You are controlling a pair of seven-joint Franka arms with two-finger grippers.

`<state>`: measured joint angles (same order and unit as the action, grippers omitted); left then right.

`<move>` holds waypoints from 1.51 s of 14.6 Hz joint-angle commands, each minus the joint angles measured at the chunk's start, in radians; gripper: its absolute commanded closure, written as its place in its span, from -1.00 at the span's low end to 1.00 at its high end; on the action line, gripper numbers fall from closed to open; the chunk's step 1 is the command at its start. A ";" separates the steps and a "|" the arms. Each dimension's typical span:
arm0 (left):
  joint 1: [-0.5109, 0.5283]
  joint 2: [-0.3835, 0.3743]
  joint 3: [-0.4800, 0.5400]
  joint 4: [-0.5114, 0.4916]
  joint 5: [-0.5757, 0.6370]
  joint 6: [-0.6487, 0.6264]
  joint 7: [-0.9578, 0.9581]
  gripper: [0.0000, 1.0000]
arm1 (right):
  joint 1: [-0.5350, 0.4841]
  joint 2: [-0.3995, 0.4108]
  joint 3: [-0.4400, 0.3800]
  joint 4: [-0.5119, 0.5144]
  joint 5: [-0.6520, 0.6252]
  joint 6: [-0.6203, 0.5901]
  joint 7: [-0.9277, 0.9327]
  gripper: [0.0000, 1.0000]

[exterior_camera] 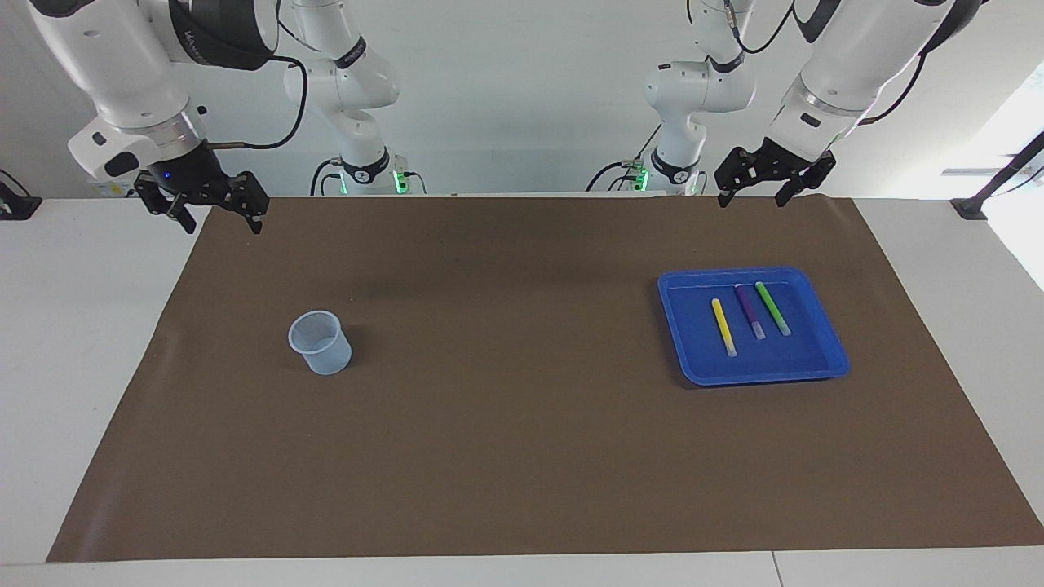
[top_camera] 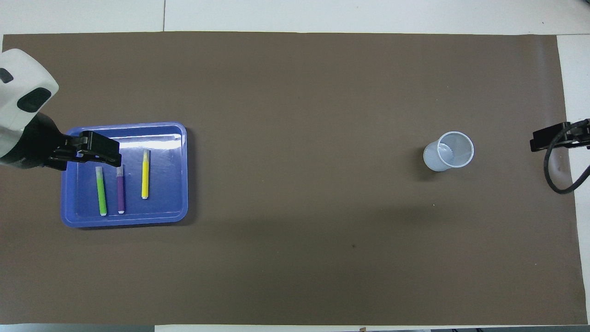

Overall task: Transfer and insert pens with both arms
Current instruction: 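Lower the left gripper onto the green pen in the blue tray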

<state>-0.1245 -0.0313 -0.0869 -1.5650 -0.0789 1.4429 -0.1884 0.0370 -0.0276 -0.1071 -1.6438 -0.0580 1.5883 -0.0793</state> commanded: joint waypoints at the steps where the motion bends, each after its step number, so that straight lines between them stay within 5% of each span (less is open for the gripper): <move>1: -0.009 -0.015 0.004 -0.010 0.011 0.002 -0.003 -1.00 | -0.014 -0.017 0.007 -0.014 0.021 -0.008 -0.008 -1.00; 11: 0.000 -0.022 0.002 -0.036 0.041 0.014 -0.006 -1.00 | -0.006 -0.017 0.007 -0.014 0.023 -0.007 -0.008 -1.00; 17: 0.068 -0.154 0.012 -0.317 0.041 0.189 0.030 -1.00 | -0.002 -0.031 0.041 -0.036 0.045 -0.028 -0.050 -1.00; 22: 0.244 -0.150 0.012 -0.481 0.041 0.325 0.225 -1.00 | -0.014 -0.041 0.040 -0.065 0.202 -0.011 -0.031 -1.00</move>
<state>0.0513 -0.1505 -0.0698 -1.9356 -0.0464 1.6782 -0.0406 0.0440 -0.0321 -0.0698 -1.6590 0.0591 1.5638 -0.1018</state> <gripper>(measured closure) 0.000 0.000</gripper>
